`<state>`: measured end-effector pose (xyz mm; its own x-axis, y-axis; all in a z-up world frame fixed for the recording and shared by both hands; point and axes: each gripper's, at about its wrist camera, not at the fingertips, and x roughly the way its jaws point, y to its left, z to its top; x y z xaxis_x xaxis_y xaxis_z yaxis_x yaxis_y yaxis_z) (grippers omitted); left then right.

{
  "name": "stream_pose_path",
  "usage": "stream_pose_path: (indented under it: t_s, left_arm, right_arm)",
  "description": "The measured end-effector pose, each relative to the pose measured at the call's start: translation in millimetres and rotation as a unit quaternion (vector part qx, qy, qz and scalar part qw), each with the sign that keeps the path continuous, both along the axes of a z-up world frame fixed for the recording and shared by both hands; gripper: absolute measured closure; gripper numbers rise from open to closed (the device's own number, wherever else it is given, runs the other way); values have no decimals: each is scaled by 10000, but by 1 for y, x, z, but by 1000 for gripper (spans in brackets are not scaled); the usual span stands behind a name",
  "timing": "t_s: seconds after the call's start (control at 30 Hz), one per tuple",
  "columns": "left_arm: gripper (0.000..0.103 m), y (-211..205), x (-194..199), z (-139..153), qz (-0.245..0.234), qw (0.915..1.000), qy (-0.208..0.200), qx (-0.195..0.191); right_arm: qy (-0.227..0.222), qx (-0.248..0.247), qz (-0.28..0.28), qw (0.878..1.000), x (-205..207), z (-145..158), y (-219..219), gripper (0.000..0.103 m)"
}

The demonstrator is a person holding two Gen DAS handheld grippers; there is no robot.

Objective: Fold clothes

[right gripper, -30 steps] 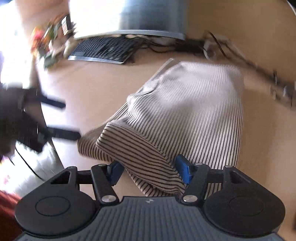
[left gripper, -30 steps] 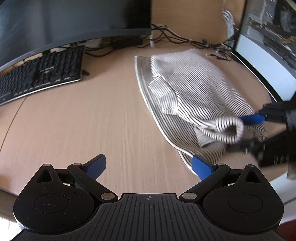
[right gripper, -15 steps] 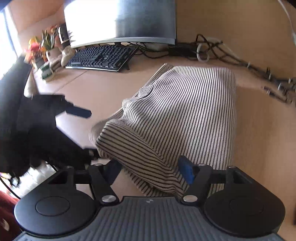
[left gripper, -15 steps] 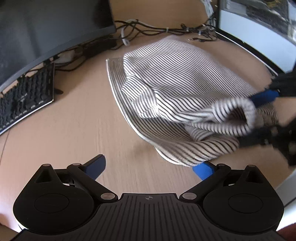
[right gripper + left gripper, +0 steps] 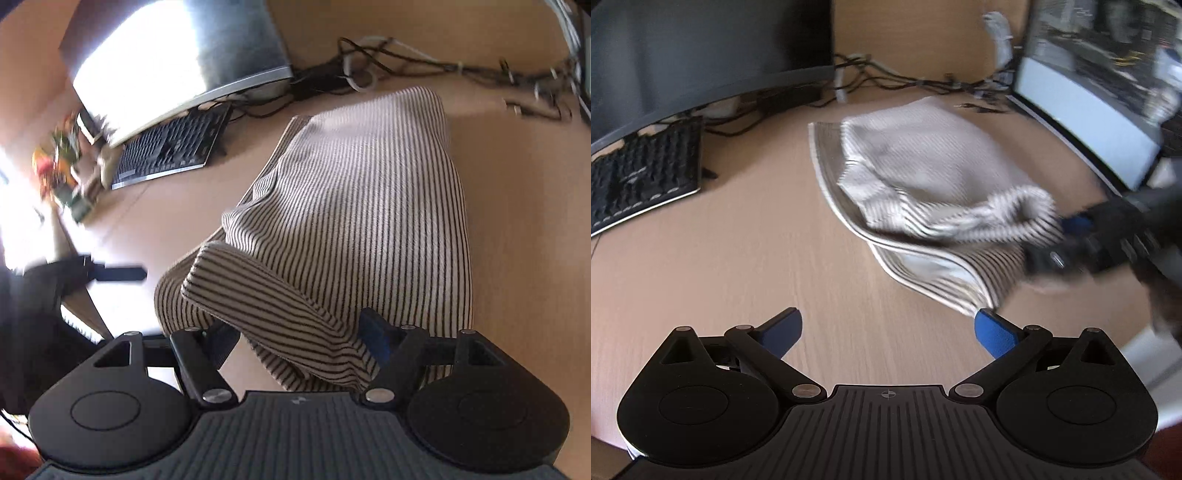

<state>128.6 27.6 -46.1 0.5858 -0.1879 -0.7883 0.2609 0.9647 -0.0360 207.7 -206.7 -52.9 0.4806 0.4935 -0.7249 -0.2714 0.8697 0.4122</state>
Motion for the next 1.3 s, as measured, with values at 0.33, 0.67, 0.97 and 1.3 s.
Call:
stream_pose_path:
  t_s: [0.33,0.67,0.97,1.3]
  left_arm:
    - [0,-43,24,-23,-398,9966,-296,665]
    - [1,-24,61,-17,390,9975,287,-513]
    - [1,-15,70,-24,494,9908,548,-1133]
    - [1,49,47,-5,805,9787,360,-1852]
  right_arm:
    - [-62,-138,-6,9999,-4,3,7,31]
    - [-2085,-2606,678,9402,-64,7,43,18]
    - [-2777,-3938,1223,8677,-38,-27,78,27]
    - [-2364,-4262,2120,8471,-22,0,78,71]
